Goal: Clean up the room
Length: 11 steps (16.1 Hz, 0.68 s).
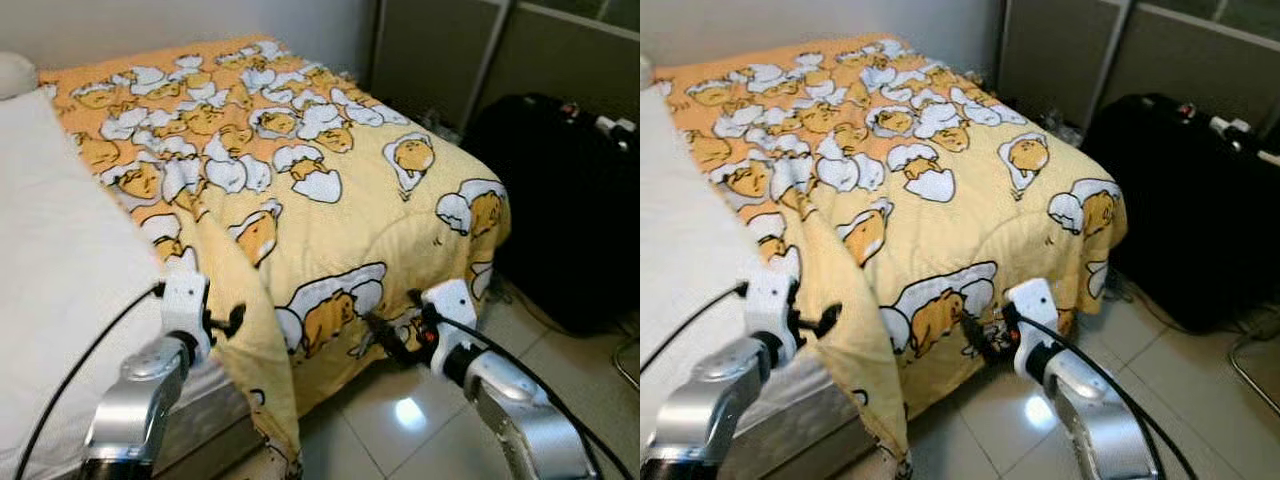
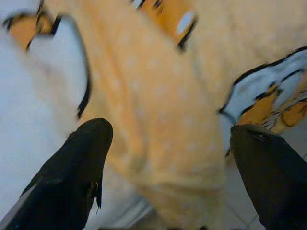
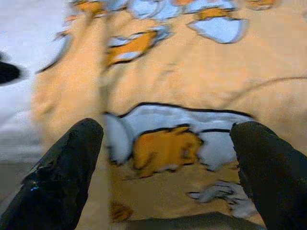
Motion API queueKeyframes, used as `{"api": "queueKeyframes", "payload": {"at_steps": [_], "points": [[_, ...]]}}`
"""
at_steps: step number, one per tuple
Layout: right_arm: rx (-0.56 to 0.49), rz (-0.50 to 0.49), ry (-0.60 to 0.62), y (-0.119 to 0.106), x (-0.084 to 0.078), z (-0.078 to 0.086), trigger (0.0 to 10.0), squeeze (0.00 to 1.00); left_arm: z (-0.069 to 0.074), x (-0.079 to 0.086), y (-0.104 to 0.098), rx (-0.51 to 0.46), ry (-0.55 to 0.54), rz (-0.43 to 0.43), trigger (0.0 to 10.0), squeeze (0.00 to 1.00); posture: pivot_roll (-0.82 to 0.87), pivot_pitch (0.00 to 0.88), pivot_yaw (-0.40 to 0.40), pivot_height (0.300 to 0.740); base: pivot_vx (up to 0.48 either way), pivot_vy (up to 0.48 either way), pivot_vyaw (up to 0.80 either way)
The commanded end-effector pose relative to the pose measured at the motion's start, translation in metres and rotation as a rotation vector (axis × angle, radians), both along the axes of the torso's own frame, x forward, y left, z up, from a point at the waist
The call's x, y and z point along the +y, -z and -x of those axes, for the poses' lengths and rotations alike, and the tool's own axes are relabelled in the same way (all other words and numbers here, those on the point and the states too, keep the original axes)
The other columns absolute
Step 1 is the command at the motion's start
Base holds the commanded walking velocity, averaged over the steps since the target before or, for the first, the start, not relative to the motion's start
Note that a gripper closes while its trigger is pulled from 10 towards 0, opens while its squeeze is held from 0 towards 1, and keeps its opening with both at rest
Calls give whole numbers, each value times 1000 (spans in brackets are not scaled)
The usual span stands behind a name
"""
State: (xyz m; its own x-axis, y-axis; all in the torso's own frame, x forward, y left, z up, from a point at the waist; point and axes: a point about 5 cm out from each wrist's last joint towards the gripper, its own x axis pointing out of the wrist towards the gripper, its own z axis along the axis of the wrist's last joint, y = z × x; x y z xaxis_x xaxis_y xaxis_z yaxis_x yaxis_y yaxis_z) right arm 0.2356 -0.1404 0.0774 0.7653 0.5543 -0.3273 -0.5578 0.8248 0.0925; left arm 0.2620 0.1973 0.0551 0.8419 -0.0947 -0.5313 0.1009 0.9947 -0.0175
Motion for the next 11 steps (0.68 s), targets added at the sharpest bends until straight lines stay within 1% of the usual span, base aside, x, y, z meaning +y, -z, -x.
{"api": "queueKeyframes", "payload": {"at_steps": [1, 2, 3, 4, 5, 6, 7, 8, 9, 11], "points": [[1, -44, -76, -9, 2, 0, 10000, 0, -8, 5, 2, 31, -55, 10, 10000, 1000, -62, 0, 15, 740, 0, 0, 0], [6, -70, -130, -12, 3, 1, 10000, 0, -13, 11, 7, 62, -108, 22, 10000, 1000, -67, 0, 17, 740, 0, 0, 0], [19, -82, -198, -15, 5, 3, 10000, 0, -18, 16, 14, 93, -169, 56, 10000, 1000, -72, 0, 18, 740, 0, 0, 0], [37, -86, -254, -17, 5, 5, 10000, 0, -22, 17, 20, 118, -201, 100, 10000, 1000, -80, 0, 19, 740, 0, 0, 0], [52, -90, -289, -18, 4, 7, 10000, 0, -24, 15, 24, 138, -210, 157, 10000, 1000, -82, 0, 16, 740, 0, 0, 0], [89, -111, -345, -20, 2, 10, 10000, 0, -24, 9, 39, 207, -195, 220, 10000, 1000, -86, 0, 14, 740, 0, 0, 0], [103, -113, -373, -22, 1, 12, 10000, 0, -23, 10, 45, 242, -192, 195, 10000, 949, -96, 0, 14, 740, 0, 0, 0], [121, -111, -394, -23, -1, 14, 10000, 0, -21, 10, 52, 276, -208, 201, 10000, 0, -109, 3, 15, 740, 0, 0, 0], [134, -90, -410, -23, -4, 16, 10000, 0, -17, 9, 61, 316, -219, 186, 10000, 0, -134, 30, 13, 740, 0, 0, 0], [138, -84, -417, -24, -6, 16, 10000, 0, -16, 8, 64, 328, -226, 183, 10000, 0, -137, 35, 12, 740, 0, 0, 0]]}}
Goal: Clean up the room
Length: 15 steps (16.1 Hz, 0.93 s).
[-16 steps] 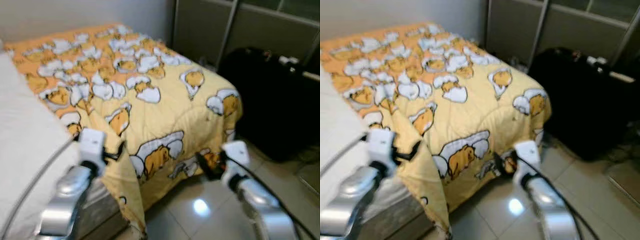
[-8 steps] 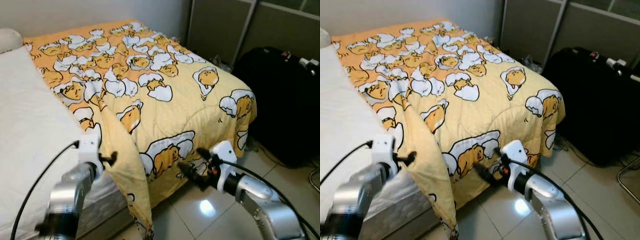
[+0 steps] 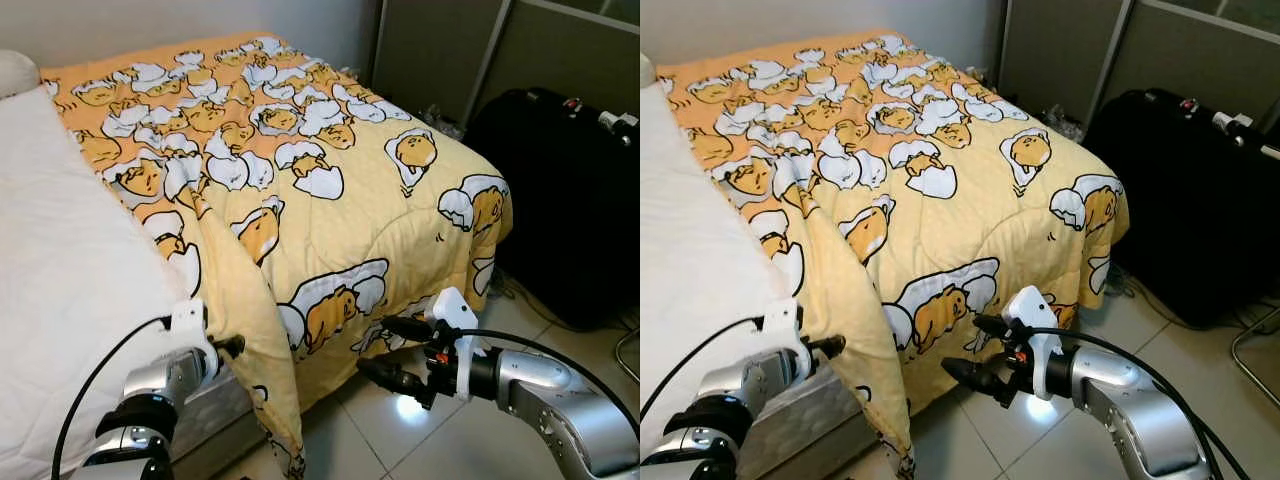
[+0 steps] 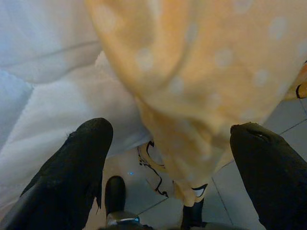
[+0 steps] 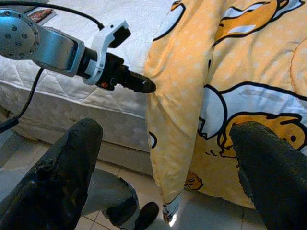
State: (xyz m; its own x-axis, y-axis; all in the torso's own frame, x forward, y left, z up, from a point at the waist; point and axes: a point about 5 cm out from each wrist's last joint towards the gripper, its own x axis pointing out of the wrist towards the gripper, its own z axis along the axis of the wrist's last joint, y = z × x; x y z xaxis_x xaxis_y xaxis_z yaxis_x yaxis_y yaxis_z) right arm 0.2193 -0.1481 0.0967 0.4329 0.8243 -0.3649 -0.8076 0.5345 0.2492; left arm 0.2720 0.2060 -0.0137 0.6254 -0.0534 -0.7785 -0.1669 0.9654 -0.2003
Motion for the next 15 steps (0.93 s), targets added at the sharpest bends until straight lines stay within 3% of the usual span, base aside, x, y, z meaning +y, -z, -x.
{"api": "queueKeyframes", "payload": {"at_steps": [1, 3, 4, 5, 15], "points": [[-10, -11, -16, -4, 2, 0, 10000, 0, -6, 0, -5, -21, 4, -13, 10000, 0, -137, 35, 12, 740, 0, 0, 0], [-7, -8, -21, -6, 1, 1, 10000, 0, -5, 0, -2, -12, -12, -22, 10000, 0, -144, 45, 10, 740, 0, 0, 0], [23, -12, -43, -9, -2, 8, 10000, 0, -4, -7, 4, -32, -82, 37, 0, 0, -172, 82, -20, 740, 0, 0, 0], [41, -11, -55, -10, -4, 11, 10000, 0, -6, -12, 5, -42, -122, 86, 0, 0, -172, 81, -25, 740, 0, 0, 0], [49, 17, -83, -13, -6, 6, 10000, 0, -7, -20, 10, -44, -132, 80, 0, 0, -179, 70, -40, 740, 0, 0, 0]]}}
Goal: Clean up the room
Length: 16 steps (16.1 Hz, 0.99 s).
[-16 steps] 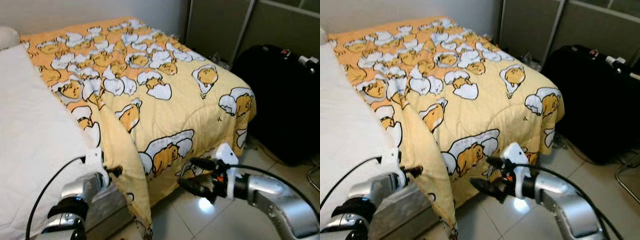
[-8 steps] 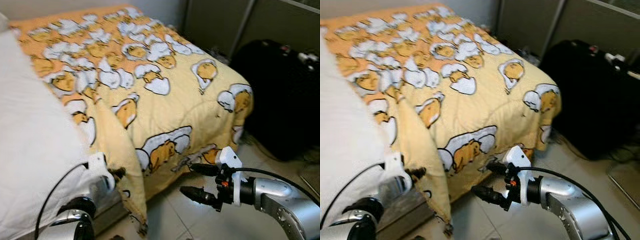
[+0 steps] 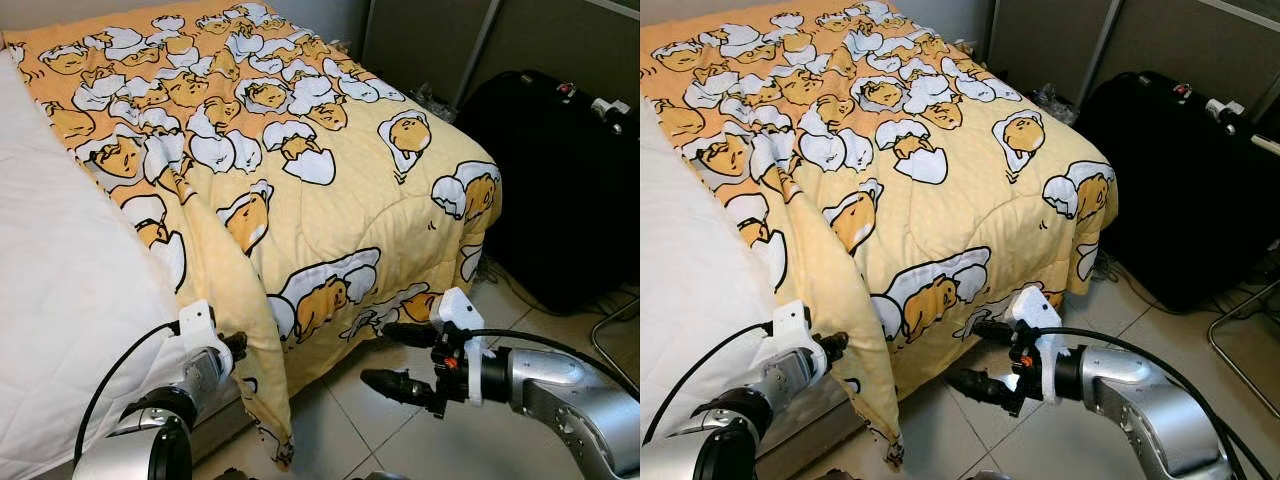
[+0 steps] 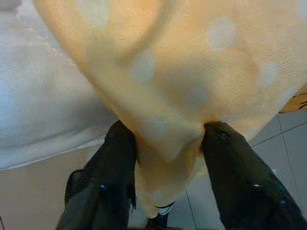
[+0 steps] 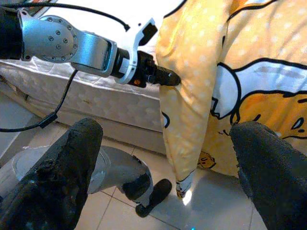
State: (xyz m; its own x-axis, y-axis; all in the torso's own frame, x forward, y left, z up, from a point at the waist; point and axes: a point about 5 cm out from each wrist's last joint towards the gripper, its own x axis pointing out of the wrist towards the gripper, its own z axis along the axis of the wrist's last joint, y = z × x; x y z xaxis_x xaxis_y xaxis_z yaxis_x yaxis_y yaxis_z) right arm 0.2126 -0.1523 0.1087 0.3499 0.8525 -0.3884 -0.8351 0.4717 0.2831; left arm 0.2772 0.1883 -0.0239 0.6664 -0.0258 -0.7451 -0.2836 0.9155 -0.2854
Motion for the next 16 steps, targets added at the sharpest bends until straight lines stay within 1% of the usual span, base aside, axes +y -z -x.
{"api": "queueKeyframes", "payload": {"at_steps": [1, 6, 7, 10, 12, 14, 15, 16], "points": [[3, 13, -5, 0, -2, -1, 10000, 0, -2, -3, -1, -3, 4, 5, 0, 0, -180, 69, -40, 740, 0, 0, 0], [17, 12, -35, 4, -3, 1, 10000, 0, -4, -5, -2, -16, 4, 14, 0, 0, -177, 57, -48, 740, 0, 0, 0], [12, 13, -78, 4, -1, 4, 10000, 0, -4, -5, -2, -18, 5, 13, 0, 0, -177, 53, -49, 740, 0, 0, 0], [-2, 43, -133, 3, 1, 5, 10000, 0, -4, -4, -2, -20, 7, 9, 0, 0, -172, 43, -50, 740, 0, 0, 0], [-23, 49, -110, 6, 1, 1, 10000, 0, -4, -2, -3, -22, 24, -8, 0, 0, -164, 39, -50, 740, 0, 0, 0], [-42, 54, -77, 16, -3, -10, 10000, 0, -3, 1, -3, -20, 37, -32, 0, 0, -153, 29, -43, 740, 0, 0, 0], [-45, 58, -61, 21, -6, -15, 10000, 0, -3, 4, -3, -15, 67, -71, 0, 0, -150, 27, -39, 740, 0, 0, 0], [-46, 59, -55, 24, -8, -17, 10000, 0, -3, 6, -3, -12, 83, -88, 0, 0, -148, 26, -38, 740, 0, 0, 0]]}}
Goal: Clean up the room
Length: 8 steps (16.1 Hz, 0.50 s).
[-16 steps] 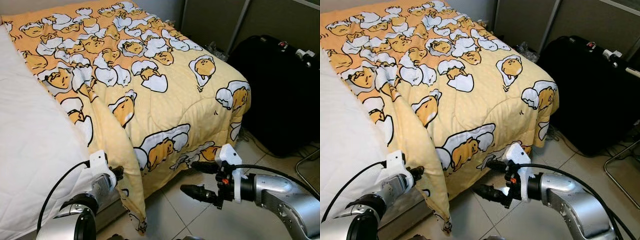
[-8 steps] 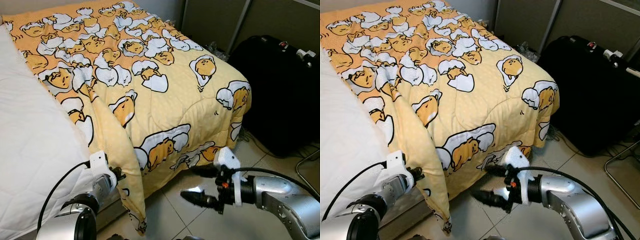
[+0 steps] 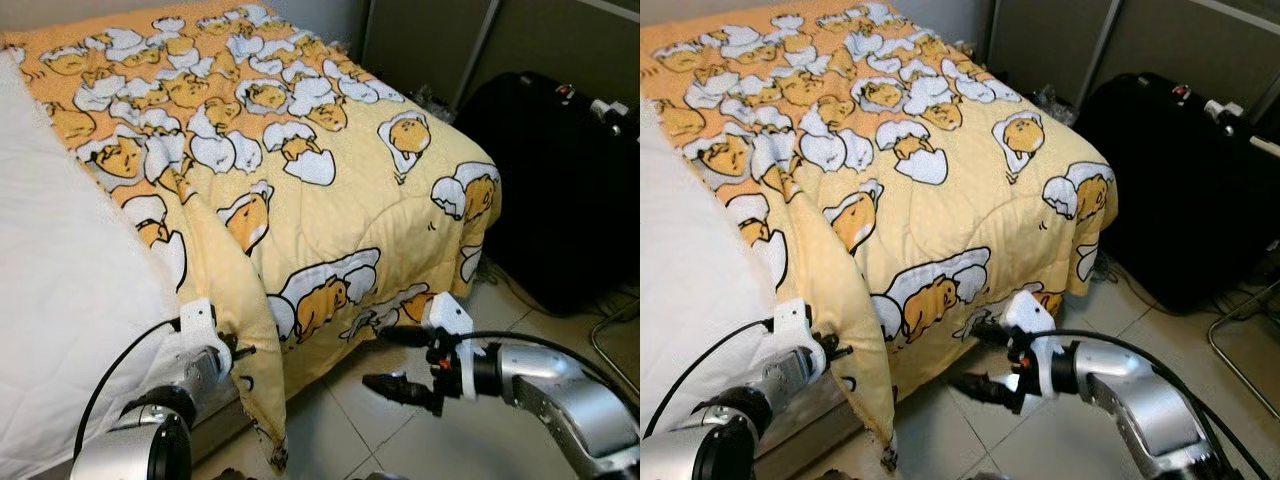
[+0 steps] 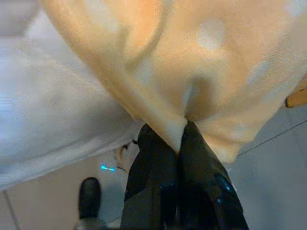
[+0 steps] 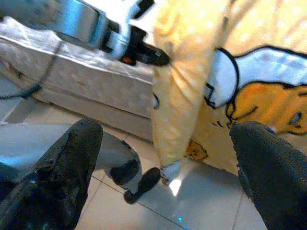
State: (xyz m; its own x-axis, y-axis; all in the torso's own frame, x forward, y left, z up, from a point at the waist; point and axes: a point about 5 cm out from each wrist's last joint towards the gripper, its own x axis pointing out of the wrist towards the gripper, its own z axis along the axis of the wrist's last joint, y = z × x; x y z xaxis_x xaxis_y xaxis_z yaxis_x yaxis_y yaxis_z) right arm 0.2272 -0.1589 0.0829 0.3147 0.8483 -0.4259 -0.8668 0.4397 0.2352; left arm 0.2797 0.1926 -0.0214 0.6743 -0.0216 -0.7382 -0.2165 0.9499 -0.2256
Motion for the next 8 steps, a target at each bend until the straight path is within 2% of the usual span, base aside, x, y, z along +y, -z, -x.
{"api": "queueKeyframes", "payload": {"at_steps": [1, 4, 5, 8], "points": [[-20, 9, 12, 4, -4, -4, 10000, 0, -1, 6, -2, 2, 47, -60, 0, 0, -142, 24, -30, 740, 0, 0, 0], [-24, 16, 36, 14, -8, -4, 10000, 0, -1, 25, -9, -7, 86, -118, 0, 0, -139, 25, -13, 740, 0, 0, 0], [-33, 13, 39, 16, -9, -1, 10000, 0, 3, 35, -14, -20, 79, -119, 0, 0, -138, 25, -3, 740, 0, 0, 0], [-54, -3, 31, 16, -5, 9, 10000, 0, 19, 42, -24, -38, 84, -100, 0, 0, -128, 25, 9, 740, 0, 0, 0]]}}
